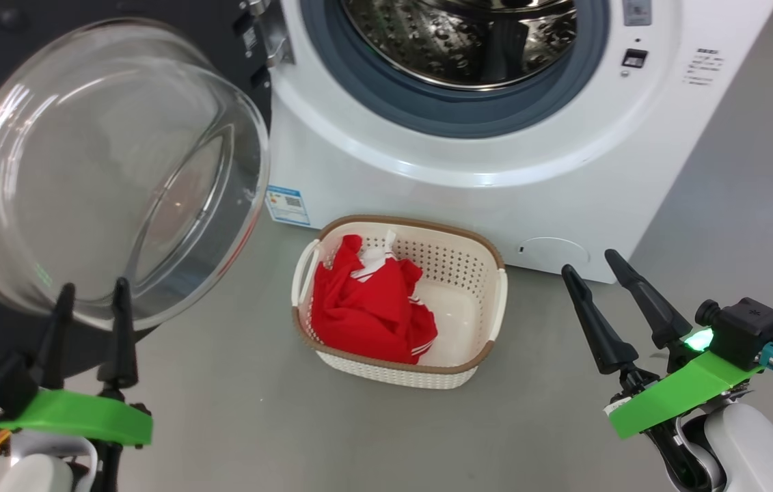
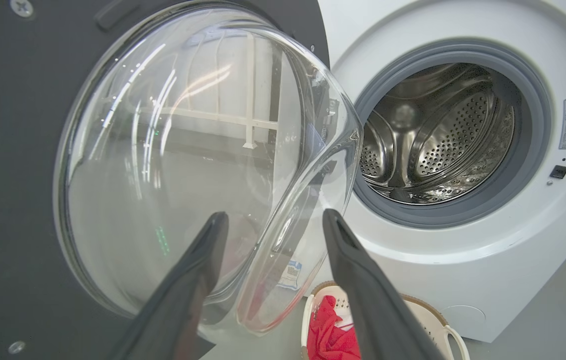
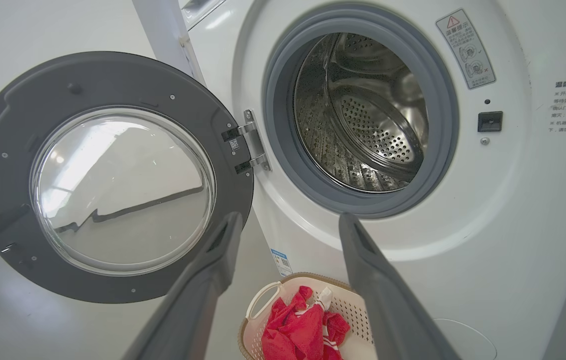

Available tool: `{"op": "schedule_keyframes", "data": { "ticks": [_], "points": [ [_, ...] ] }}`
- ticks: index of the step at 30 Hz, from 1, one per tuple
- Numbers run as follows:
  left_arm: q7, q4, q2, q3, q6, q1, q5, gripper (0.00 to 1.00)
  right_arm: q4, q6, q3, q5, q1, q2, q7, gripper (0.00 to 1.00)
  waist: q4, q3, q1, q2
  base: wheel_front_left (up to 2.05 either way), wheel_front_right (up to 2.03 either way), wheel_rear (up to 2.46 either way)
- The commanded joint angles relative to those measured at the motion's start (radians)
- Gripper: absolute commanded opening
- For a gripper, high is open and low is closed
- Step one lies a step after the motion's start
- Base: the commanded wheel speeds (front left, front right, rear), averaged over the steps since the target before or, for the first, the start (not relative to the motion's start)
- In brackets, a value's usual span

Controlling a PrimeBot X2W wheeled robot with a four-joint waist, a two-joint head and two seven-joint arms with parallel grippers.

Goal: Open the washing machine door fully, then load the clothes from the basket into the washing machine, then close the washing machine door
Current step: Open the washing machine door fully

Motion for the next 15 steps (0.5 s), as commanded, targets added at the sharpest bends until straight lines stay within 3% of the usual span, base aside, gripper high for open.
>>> {"op": "schedule_keyframes", "data": {
  "ticks": [1,15],
  "points": [
    [-0.002,-0.044,0.028,0.029,0.014,0.001,0.006,1.0,-0.024,0.002,0.02,-0.001,0.017,-0.008,-0.012,1.0,-0.034,-0.016,0.0,0.0,0.0,0.0,0.0],
    [-0.01,-0.09,-0.006,0.023,0.042,0.059,0.03,1.0,-0.029,0.002,0.024,-0.021,0.014,-0.022,-0.012,1.0,-0.167,-0.033,0.0,0.0,0.0,0.0,0.0]
  ]
}}
